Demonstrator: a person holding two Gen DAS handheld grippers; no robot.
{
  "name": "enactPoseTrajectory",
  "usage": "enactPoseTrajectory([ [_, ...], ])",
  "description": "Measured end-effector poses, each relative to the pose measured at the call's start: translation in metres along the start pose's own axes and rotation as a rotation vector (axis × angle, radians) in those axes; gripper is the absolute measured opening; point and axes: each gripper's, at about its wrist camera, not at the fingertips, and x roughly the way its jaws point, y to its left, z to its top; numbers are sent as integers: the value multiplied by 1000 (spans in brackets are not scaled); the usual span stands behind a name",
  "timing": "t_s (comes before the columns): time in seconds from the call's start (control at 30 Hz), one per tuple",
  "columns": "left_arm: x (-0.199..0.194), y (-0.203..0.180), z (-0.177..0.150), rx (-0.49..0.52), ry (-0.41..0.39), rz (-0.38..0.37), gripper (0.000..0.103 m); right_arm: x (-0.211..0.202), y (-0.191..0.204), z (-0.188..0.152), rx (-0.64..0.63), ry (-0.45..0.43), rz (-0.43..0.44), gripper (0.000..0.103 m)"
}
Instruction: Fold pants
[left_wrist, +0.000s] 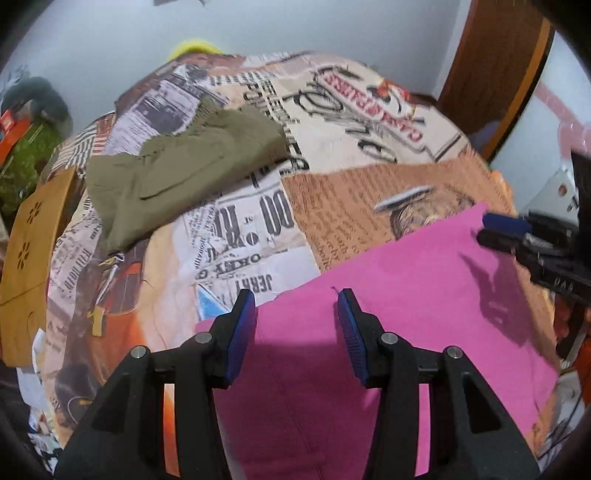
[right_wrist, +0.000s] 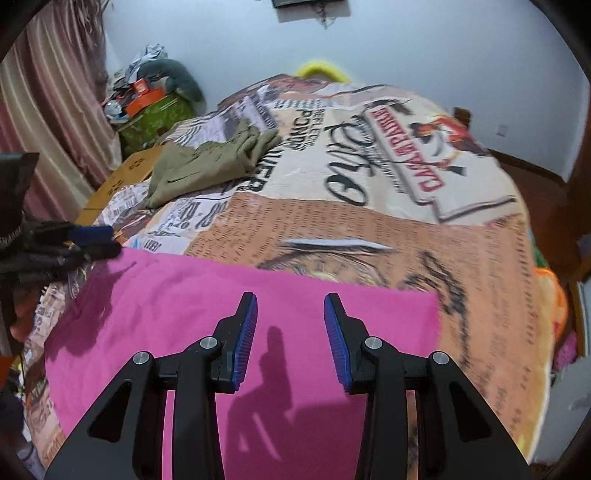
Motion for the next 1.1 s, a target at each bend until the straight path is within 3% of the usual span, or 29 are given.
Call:
enactPoseTrajectory([
  [0.23,6,30,-9,-79,-1,22,47,19,-20,1,33,21,-41,34],
  [0.33,-3,41,-13,-79,-45,99,59,8,-39,-4,71,-10,-90,35],
  [0.4,-3,51,-17,-99,-40,106,60,-1,-54,-7,100,-24,-122,43],
  [0.57,6,76,-30,-234,26,-36,59,-11,-83,-16,172,-13,-161,46],
  [0.7,17,75,-36,-256,65,-90,42,-8,-89,-24,189,3,-168,46],
  [0.9,15,61,-32,-214,46,-84,22,6,-86,-21,190,-6,-124,46],
  [1.0,16,55,-31,-179,39,-48,14,15,-84,-20,189,15,-103,35],
  [1.07,15,50,-31,-150,25,-7,9,22,-82,-20,181,38,-100,9],
  [1.1,14,46,-32,-130,15,18,8,23,-81,-20,178,39,-106,8],
])
